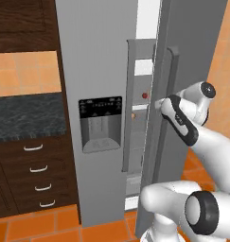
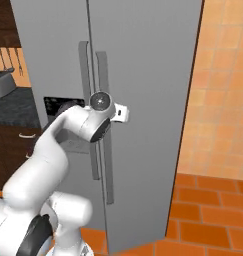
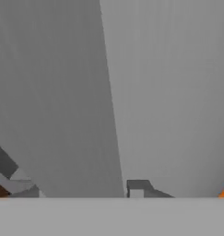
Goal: Take the strawberry from the fridge and place it on top of the pancake, located on the dining counter.
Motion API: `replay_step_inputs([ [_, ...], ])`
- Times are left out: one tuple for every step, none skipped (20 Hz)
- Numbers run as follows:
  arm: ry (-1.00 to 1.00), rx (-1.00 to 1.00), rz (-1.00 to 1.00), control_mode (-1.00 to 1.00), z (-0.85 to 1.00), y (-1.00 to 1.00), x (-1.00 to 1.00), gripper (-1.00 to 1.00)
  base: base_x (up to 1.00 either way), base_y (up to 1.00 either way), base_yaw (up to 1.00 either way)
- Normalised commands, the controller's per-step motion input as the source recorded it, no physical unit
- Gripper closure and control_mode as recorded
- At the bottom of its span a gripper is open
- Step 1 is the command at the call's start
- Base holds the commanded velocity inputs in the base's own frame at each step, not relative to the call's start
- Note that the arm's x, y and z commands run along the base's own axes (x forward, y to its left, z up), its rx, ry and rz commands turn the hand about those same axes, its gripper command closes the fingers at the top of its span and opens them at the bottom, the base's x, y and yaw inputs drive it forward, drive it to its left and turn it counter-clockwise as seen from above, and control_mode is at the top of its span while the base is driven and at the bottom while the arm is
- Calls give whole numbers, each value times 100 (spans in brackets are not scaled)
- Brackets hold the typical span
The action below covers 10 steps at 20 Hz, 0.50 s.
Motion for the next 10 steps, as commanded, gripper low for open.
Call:
replay_step_inputs([
  [25, 14, 0, -100, 0, -98, -99, 100, 0, 0, 0],
  [25, 14, 0, -100, 0, -100, -96, 100, 0, 0, 0],
  [26, 16, 0, -100, 2, -100, -99, 100, 0, 0, 0],
  [28, 15, 0, -100, 4, -100, -87, 100, 0, 0, 0],
  [29, 14, 0, -100, 4, -98, -84, -100, 0, 0, 0],
  [26, 14, 0, -100, 1, -99, -91, -100, 0, 0, 0],
  [21, 14, 0, -100, 3, -99, -96, -100, 0, 0, 0],
  [7, 15, -1, -100, 8, -100, -100, -100, 0, 0, 0],
  [0, 13, -2, -100, 18, -82, -100, -100, 0, 0, 0],
  [-11, 8, -5, -100, 33, -61, -100, -100, 0, 0, 0],
])
